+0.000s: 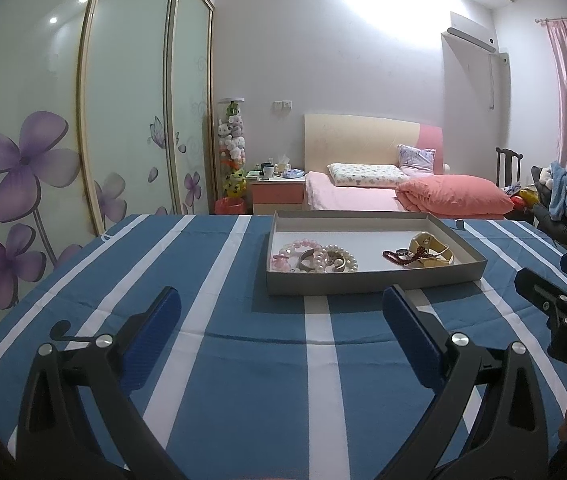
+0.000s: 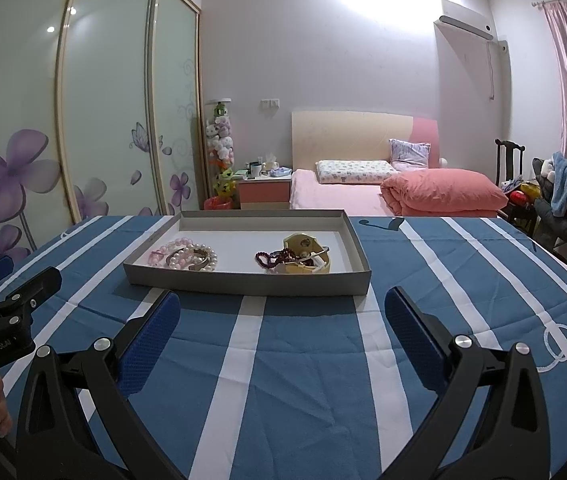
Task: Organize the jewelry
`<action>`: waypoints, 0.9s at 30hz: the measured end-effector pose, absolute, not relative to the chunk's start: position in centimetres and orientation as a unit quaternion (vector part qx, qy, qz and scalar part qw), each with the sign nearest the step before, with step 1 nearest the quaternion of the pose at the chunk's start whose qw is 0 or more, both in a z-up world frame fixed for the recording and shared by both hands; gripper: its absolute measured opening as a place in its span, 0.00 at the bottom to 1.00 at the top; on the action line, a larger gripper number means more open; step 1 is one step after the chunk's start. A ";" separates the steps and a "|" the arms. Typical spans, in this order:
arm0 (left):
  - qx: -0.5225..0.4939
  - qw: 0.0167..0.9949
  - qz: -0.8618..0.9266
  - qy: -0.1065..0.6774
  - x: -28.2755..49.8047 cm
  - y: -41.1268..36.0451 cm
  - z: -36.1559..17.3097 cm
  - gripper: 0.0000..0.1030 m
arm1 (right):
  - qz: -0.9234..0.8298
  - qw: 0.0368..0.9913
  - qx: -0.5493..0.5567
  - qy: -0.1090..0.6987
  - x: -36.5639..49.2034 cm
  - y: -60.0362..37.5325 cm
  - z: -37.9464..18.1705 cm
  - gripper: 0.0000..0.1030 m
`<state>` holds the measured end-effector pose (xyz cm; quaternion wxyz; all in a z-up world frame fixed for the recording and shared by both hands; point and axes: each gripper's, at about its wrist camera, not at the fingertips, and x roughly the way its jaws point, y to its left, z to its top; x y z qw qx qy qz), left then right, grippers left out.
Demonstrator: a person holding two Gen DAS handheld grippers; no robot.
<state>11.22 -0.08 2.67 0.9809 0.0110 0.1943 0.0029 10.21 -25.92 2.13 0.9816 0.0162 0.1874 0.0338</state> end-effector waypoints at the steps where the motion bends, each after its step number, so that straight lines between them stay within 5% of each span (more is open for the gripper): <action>1: 0.011 0.981 0.003 0.194 11.2 -0.1 2.7 0.96 | 0.034 0.981 0.017 0.188 10.2 -25.9 2.1 0.98; 27: 0.014 0.980 0.000 0.198 11.4 -0.5 2.2 0.96 | 0.034 0.981 0.019 0.191 10.3 -26.0 1.9 0.98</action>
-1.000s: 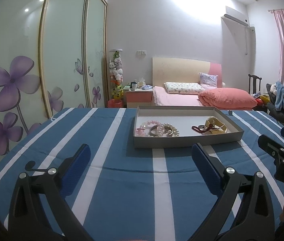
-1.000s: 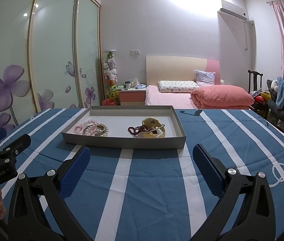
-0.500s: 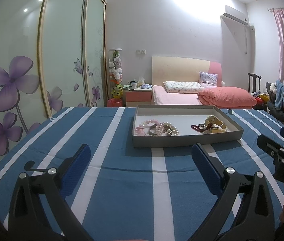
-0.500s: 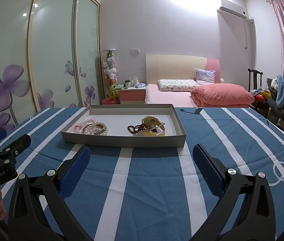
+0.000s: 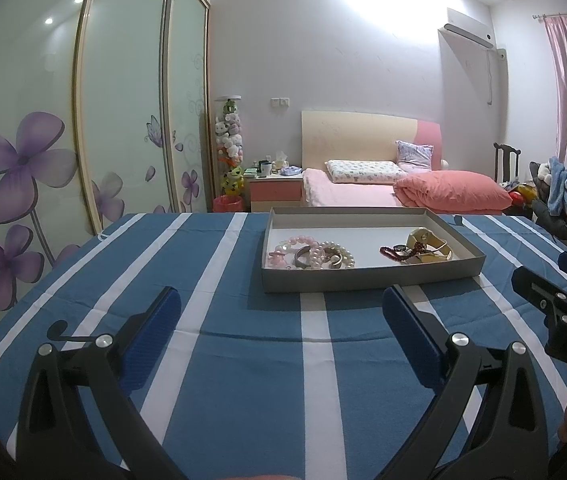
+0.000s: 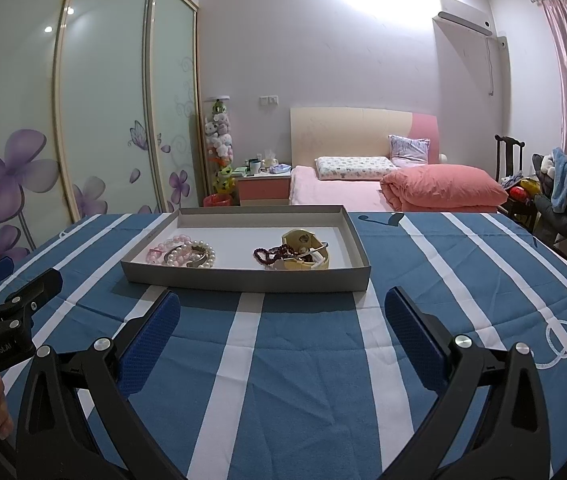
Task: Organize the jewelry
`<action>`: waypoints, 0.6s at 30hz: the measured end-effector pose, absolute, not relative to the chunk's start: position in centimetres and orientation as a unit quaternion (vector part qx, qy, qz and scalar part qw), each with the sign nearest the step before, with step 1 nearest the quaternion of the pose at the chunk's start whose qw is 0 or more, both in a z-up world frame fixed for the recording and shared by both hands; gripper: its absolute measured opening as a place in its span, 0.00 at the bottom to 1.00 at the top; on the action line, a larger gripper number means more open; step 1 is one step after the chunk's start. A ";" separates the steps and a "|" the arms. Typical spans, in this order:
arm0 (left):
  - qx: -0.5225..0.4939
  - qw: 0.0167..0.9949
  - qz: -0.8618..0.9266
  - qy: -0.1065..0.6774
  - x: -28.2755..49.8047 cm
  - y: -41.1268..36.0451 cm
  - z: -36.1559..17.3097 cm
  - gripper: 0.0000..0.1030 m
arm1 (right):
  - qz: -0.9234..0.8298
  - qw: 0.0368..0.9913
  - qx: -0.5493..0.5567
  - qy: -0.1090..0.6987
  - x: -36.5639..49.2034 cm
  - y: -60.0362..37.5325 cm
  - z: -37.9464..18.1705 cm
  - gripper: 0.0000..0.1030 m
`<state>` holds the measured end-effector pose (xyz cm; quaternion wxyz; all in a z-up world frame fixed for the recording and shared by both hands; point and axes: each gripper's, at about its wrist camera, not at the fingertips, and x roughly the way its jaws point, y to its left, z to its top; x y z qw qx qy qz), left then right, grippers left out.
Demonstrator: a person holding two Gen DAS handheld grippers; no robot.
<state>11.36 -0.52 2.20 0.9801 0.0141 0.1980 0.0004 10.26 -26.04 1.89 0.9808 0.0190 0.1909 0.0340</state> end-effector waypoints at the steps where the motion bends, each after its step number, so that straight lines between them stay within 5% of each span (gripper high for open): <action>1: 0.014 0.980 0.001 0.198 11.4 -0.5 2.2 0.96 | 0.034 0.981 0.019 0.191 10.3 -26.0 1.9 0.98; 18: 0.014 0.980 0.000 0.199 11.4 -0.6 2.2 0.96 | 0.034 0.981 0.020 0.192 10.3 -26.1 1.9 0.98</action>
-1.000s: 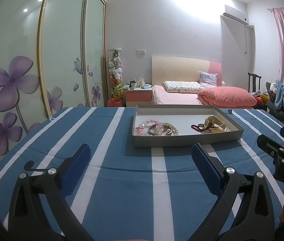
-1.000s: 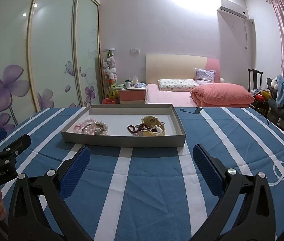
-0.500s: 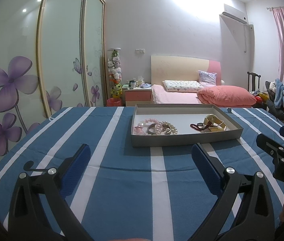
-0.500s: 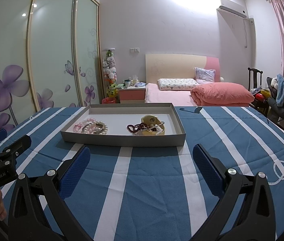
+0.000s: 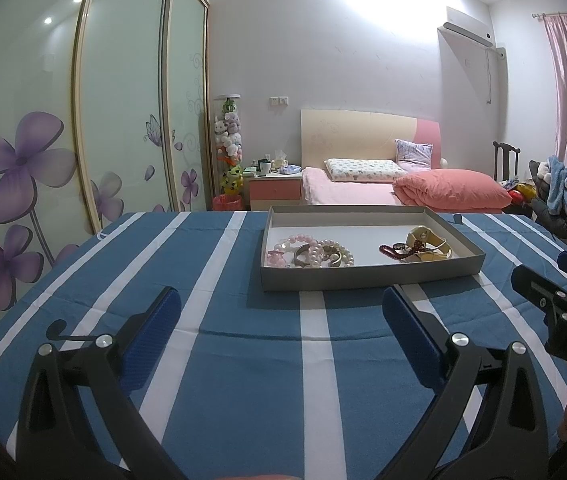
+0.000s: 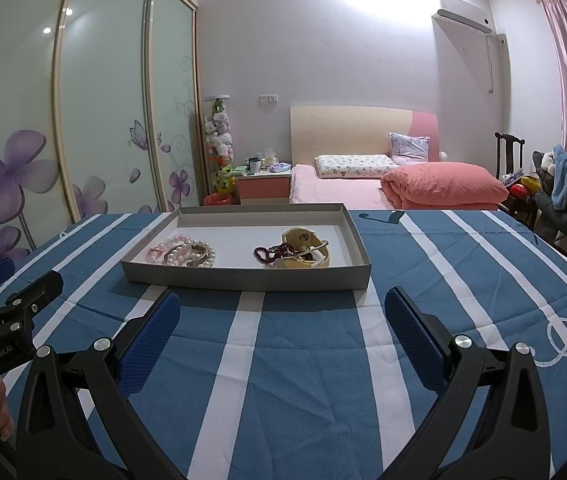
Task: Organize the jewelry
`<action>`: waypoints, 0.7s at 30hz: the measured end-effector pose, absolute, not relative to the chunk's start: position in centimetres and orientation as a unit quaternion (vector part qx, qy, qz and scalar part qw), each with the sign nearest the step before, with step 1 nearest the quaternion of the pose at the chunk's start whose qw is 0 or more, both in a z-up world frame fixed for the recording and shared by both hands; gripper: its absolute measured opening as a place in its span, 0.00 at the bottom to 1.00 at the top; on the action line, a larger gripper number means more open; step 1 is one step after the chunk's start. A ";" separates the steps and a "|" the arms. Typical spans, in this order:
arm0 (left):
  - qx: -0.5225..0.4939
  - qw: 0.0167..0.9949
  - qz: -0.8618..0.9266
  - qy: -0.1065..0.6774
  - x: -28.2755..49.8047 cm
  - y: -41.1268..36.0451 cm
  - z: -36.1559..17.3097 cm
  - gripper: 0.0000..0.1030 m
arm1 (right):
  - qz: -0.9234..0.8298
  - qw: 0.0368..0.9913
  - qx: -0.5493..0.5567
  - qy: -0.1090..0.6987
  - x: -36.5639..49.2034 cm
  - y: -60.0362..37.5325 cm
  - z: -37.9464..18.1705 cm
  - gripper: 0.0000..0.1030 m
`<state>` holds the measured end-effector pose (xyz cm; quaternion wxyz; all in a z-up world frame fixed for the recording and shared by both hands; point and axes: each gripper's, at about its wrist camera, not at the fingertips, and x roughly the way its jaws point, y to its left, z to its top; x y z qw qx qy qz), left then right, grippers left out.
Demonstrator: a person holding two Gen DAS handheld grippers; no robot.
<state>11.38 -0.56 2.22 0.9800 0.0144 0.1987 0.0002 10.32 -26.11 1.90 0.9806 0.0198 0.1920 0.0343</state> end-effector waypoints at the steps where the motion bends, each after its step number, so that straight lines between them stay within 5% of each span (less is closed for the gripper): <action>1: 0.015 0.980 0.000 0.199 11.4 -0.6 2.2 0.96 | 0.034 0.981 0.020 0.192 10.2 -26.1 1.9 0.98; 21: 0.011 0.980 -0.003 0.199 11.3 -0.7 1.8 0.96 | 0.035 0.980 0.021 0.194 10.3 -26.2 1.8 0.98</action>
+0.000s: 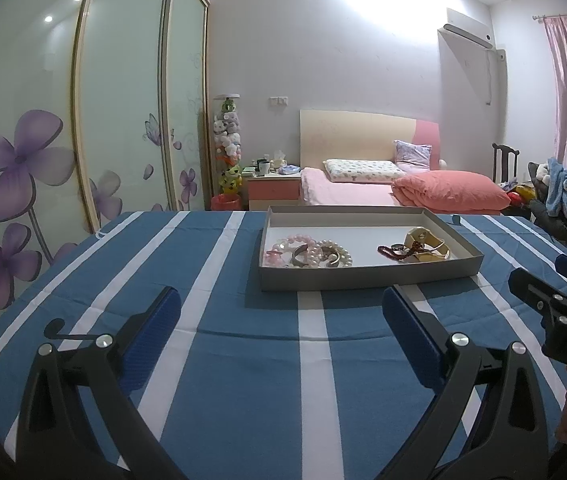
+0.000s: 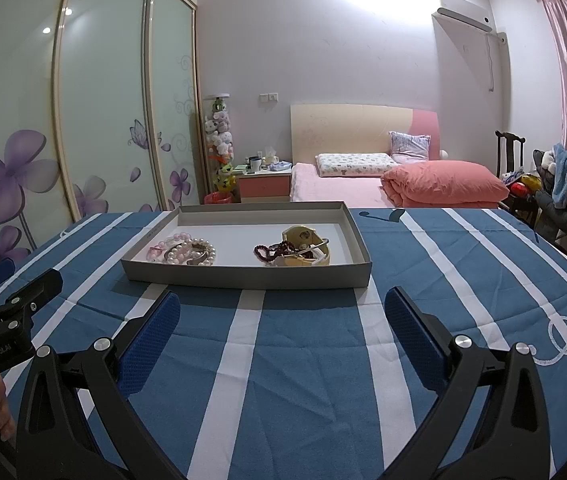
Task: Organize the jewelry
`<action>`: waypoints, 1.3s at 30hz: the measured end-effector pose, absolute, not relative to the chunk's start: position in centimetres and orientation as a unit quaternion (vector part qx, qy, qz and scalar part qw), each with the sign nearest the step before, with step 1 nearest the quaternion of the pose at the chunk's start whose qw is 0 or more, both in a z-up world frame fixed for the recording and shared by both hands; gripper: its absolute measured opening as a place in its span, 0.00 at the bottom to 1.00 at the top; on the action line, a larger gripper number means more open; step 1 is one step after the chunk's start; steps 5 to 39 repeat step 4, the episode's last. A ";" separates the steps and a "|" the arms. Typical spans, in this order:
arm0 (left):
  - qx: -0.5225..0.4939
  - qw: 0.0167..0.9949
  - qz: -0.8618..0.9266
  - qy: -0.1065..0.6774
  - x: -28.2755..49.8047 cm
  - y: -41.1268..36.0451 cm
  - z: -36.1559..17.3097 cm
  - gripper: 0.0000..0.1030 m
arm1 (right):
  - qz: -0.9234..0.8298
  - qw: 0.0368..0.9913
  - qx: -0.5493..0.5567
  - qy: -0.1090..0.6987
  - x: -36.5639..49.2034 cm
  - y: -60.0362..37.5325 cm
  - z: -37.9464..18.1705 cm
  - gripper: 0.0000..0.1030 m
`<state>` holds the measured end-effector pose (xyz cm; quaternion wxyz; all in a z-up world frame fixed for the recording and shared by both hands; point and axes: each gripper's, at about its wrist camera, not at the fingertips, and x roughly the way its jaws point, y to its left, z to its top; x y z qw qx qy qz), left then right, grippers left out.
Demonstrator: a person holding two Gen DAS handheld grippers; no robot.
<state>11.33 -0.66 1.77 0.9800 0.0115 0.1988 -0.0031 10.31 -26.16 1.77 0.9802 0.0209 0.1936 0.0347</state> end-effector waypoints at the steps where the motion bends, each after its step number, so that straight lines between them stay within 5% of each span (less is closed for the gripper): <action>1: 0.011 0.980 -0.004 0.199 11.4 -0.6 1.8 0.96 | 0.035 0.980 0.021 0.194 10.3 -26.2 1.8 0.98; 39: 0.011 0.980 -0.004 0.200 11.4 -0.5 1.8 0.96 | 0.035 0.980 0.021 0.194 10.3 -26.2 1.8 0.98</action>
